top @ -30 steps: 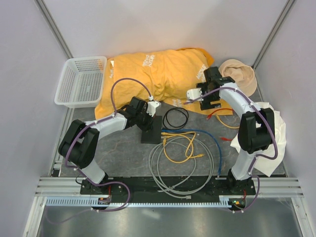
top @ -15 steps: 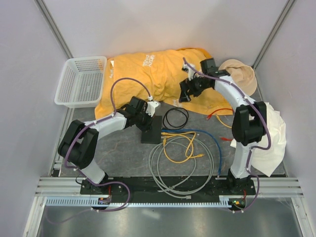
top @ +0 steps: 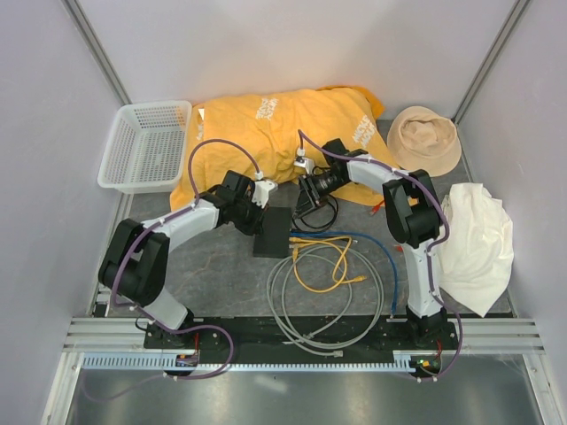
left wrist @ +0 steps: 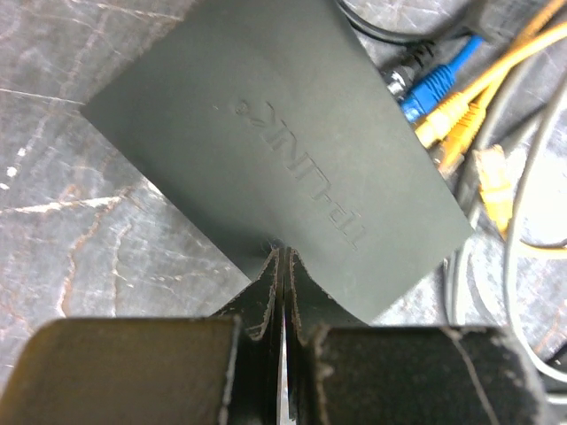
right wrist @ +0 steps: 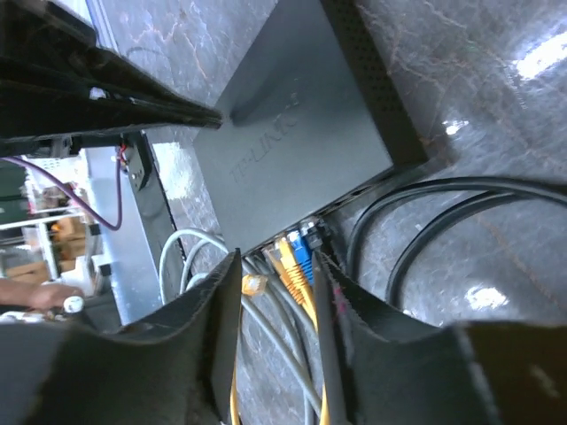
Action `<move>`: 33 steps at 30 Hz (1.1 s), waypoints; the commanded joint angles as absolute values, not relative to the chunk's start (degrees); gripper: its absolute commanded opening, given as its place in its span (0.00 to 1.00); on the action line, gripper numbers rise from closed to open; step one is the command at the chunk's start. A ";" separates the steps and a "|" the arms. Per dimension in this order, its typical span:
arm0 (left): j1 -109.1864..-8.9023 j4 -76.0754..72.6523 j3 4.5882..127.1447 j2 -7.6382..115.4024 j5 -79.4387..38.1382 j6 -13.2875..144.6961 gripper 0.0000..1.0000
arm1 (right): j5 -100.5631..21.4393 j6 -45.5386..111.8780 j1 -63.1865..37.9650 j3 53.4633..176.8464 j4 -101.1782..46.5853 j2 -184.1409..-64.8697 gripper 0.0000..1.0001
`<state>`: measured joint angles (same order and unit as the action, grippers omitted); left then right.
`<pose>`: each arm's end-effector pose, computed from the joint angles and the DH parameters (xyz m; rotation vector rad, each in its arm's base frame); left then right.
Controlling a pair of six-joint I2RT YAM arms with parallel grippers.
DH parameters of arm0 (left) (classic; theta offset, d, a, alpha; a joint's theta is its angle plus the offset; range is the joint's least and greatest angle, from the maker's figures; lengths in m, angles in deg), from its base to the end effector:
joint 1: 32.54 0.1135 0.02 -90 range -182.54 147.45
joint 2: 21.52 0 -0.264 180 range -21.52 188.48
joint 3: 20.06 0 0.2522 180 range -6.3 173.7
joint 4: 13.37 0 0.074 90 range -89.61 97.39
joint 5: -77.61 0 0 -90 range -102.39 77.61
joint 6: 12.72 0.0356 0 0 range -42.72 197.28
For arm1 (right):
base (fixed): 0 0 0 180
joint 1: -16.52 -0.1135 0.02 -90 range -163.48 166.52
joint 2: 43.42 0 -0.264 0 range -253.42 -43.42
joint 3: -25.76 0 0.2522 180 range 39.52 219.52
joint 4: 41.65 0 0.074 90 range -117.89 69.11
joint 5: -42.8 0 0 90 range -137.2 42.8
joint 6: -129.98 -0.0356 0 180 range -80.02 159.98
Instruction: Pull the plug from the switch port
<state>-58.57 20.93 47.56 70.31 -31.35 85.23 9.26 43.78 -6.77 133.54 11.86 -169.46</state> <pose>0.2777 -0.1485 0.1821 0.8764 2.4498 -0.5437 0.3962 0.2029 0.1590 -0.8380 2.5092 1.4661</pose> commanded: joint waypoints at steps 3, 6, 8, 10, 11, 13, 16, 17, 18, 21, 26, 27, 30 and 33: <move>-58.47 23.59 46.70 66.63 -33.75 84.40 0.02 | 16.87 43.76 -8.00 135.94 11.48 -172.53 0.38; -58.47 24.91 46.08 65.49 -34.62 84.23 0.02 | 15.38 43.68 -8.71 135.50 11.40 -173.50 0.32; -58.47 25.18 45.64 64.88 -34.89 83.79 0.02 | 11.01 42.37 -9.15 134.80 10.61 -173.59 0.27; -58.56 25.35 45.20 64.79 -35.33 83.18 0.02 | 6.69 40.26 -9.24 133.14 7.90 -173.33 0.27; -58.65 25.35 45.03 64.78 -35.68 82.91 0.02 | 4.85 37.12 -9.24 132.69 7.10 -172.72 0.26; -58.56 25.35 44.94 65.13 -36.29 81.51 0.02 | -1.13 35.25 -9.15 131.73 5.87 -172.01 0.24; -58.65 24.74 45.03 65.31 -37.61 80.19 0.02 | -4.14 34.54 -9.24 131.72 5.51 -171.13 0.24; -58.65 24.56 45.20 65.31 -37.87 80.10 0.02 | -4.22 34.71 -9.24 131.89 5.68 -171.22 0.24; -58.74 24.65 45.29 65.49 -38.05 80.18 0.02 | -5.01 35.49 -9.32 131.98 5.86 -171.30 0.24; -59.09 25.26 46.08 66.10 -37.88 80.88 0.02 | -5.37 38.30 -9.15 132.42 6.91 -171.83 0.25; -60.05 26.49 47.92 66.72 -39.37 81.50 0.02 | 3.15 42.35 -8.80 131.72 6.56 -171.14 0.36; -60.14 26.93 48.19 66.54 -40.15 81.42 0.02 | 3.85 42.88 -8.80 131.20 5.43 -170.43 0.42; -60.05 26.76 48.28 66.10 -41.83 81.59 0.02 | 4.04 43.85 -8.80 131.80 5.50 -169.37 0.48; -60.14 26.76 48.71 66.54 -41.75 82.12 0.02 | 3.51 44.12 -8.80 133.56 7.17 -170.77 0.48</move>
